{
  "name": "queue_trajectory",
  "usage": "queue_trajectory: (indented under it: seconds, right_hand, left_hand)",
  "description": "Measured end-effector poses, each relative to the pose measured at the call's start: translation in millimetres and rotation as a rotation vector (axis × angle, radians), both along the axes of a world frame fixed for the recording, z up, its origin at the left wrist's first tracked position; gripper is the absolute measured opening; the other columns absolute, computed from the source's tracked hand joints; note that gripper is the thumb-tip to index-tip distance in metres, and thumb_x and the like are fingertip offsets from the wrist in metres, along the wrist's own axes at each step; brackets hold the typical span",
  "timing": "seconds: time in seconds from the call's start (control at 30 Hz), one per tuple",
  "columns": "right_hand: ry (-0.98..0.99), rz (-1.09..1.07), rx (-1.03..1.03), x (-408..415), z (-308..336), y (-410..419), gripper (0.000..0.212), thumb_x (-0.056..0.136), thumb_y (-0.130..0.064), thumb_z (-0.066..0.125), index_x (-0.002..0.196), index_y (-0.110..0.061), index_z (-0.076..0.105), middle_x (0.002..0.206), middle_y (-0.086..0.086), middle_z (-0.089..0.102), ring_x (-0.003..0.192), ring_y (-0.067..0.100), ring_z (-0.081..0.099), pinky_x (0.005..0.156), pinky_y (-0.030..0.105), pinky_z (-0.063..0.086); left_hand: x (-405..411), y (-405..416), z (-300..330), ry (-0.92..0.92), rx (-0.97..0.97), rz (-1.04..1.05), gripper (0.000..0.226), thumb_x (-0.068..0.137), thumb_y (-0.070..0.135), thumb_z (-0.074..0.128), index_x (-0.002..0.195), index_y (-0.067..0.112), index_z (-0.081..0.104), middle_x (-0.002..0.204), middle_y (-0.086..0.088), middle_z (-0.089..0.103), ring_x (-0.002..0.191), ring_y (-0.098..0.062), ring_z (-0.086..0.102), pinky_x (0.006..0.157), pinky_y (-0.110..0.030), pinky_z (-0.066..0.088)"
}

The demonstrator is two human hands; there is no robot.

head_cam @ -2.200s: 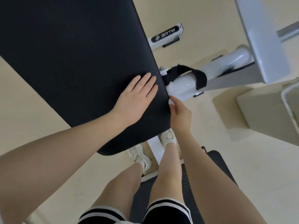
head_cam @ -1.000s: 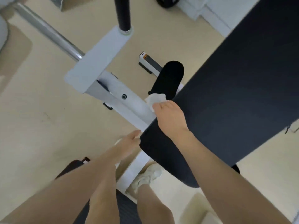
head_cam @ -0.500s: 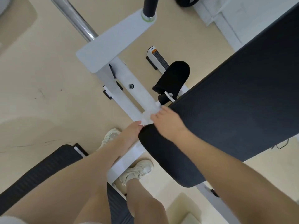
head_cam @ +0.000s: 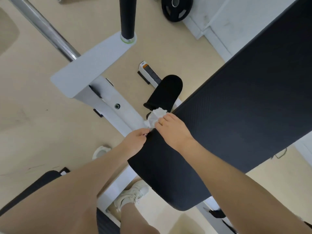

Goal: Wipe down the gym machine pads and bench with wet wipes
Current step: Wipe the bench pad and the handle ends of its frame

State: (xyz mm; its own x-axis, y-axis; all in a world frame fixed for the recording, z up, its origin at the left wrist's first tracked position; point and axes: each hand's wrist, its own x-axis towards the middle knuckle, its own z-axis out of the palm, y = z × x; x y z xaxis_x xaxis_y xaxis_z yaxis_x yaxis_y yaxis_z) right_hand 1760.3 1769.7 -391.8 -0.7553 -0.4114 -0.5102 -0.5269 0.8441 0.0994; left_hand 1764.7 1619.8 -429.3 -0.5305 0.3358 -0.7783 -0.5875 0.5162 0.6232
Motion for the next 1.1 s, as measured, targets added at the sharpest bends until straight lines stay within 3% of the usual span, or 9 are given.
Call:
queue_trajectory:
  seconds: [0.1, 0.27, 0.37, 0.5, 0.67, 0.77, 0.87, 1.0, 1.1]
  right_hand:
    - [-0.045, -0.035, -0.087, -10, 11, 0, 0.028, 0.09, -0.008, 0.044, 0.117, -0.012, 0.052, 0.113, 0.005, 0.056, 0.111, 0.024, 0.048, 0.107, 0.035, 0.029]
    - [-0.193, -0.992, -1.09, -12, 81, -17, 0.019, 0.093, -0.01, 0.049, 0.105, -0.016, 0.062, 0.1, 0.001, 0.062, 0.092, 0.013, 0.055, 0.081, 0.027, 0.046]
    - [-0.237, -1.202, -1.383, -10, 116, -15, 0.023, 0.091, -0.002, 0.05, 0.095, -0.02, 0.064, 0.091, -0.002, 0.061, 0.086, 0.01, 0.057, 0.078, 0.028, 0.051]
    - [-0.028, -1.319, -1.288, -18, 136, -25, 0.033, 0.084, 0.005, 0.044, 0.095, -0.018, 0.066, 0.098, 0.0, 0.061, 0.092, 0.013, 0.056, 0.077, 0.025, 0.05]
    - [0.027, -1.329, -1.197, -45, 160, -57, 0.017, 0.09, -0.01, 0.048, 0.09, -0.01, 0.065, 0.095, 0.008, 0.063, 0.093, 0.022, 0.057, 0.087, 0.037, 0.048]
    - [0.003, -1.483, -1.267, -76, 159, -72, 0.019, 0.088, -0.03, 0.059, 0.094, -0.015, 0.068, 0.092, -0.007, 0.067, 0.094, 0.012, 0.061, 0.089, 0.03, 0.048]
    - [-0.024, -1.558, -1.356, -108, 149, -84, 0.013, 0.086, -0.016, 0.06, 0.085, -0.005, 0.067, 0.072, 0.001, 0.06, 0.067, 0.015, 0.053, 0.066, 0.027, 0.043]
    - [0.075, -1.935, -1.347, -148, 120, -93, 0.013, 0.086, -0.007, 0.055, 0.092, -0.016, 0.062, 0.067, 0.002, 0.057, 0.054, 0.012, 0.047, 0.053, 0.019, 0.039]
    - [0.081, -2.226, -1.539, -178, 97, -96, 0.017, 0.087, -0.003, 0.054, 0.102, -0.01, 0.06, 0.07, 0.002, 0.058, 0.056, 0.013, 0.051, 0.059, 0.022, 0.045]
  left_hand:
    - [-7, -10, 20, 0.069, -0.062, 0.044, 0.046, 0.094, 0.005, 0.032, 0.136, 0.02, 0.043, 0.143, -0.001, 0.042, 0.129, -0.016, 0.039, 0.104, -0.026, 0.03]
    - [-29, -19, 90, 0.167, 0.246, 0.155, 0.036, 0.089, -0.002, 0.049, 0.112, 0.025, 0.055, 0.11, 0.005, 0.059, 0.103, -0.008, 0.053, 0.081, -0.011, 0.041]
    - [-38, -25, 121, 0.123, 0.39, 0.261, 0.017, 0.092, 0.013, 0.054, 0.108, 0.012, 0.061, 0.105, -0.005, 0.065, 0.1, -0.017, 0.06, 0.086, -0.024, 0.051]
    - [-50, -24, 146, 0.036, 0.432, 0.404, 0.014, 0.09, 0.009, 0.055, 0.1, 0.015, 0.063, 0.098, -0.004, 0.068, 0.085, -0.015, 0.067, 0.071, -0.023, 0.055]
    - [-86, -27, 174, -0.061, 0.498, 0.414, 0.024, 0.093, 0.008, 0.038, 0.101, 0.01, 0.06, 0.098, -0.007, 0.068, 0.088, -0.02, 0.068, 0.083, -0.03, 0.053]
    - [-117, -41, 186, -0.04, 0.479, 0.241, 0.035, 0.095, 0.02, 0.033, 0.111, 0.013, 0.063, 0.113, -0.004, 0.068, 0.105, -0.018, 0.064, 0.094, -0.029, 0.047]
    - [-155, -63, 189, 0.002, 0.369, 0.161, 0.038, 0.098, 0.028, 0.03, 0.102, 0.02, 0.067, 0.108, 0.0, 0.069, 0.102, -0.015, 0.064, 0.093, -0.03, 0.047]
    - [-209, -80, 181, 0.227, 0.143, 0.217, 0.029, 0.098, 0.025, 0.036, 0.1, 0.017, 0.063, 0.098, 0.004, 0.066, 0.096, -0.018, 0.06, 0.092, -0.033, 0.045]
    - [-237, -76, 174, 0.313, 0.156, 0.159, 0.027, 0.098, 0.03, 0.04, 0.122, 0.03, 0.052, 0.12, 0.01, 0.056, 0.115, -0.012, 0.051, 0.105, -0.032, 0.037]
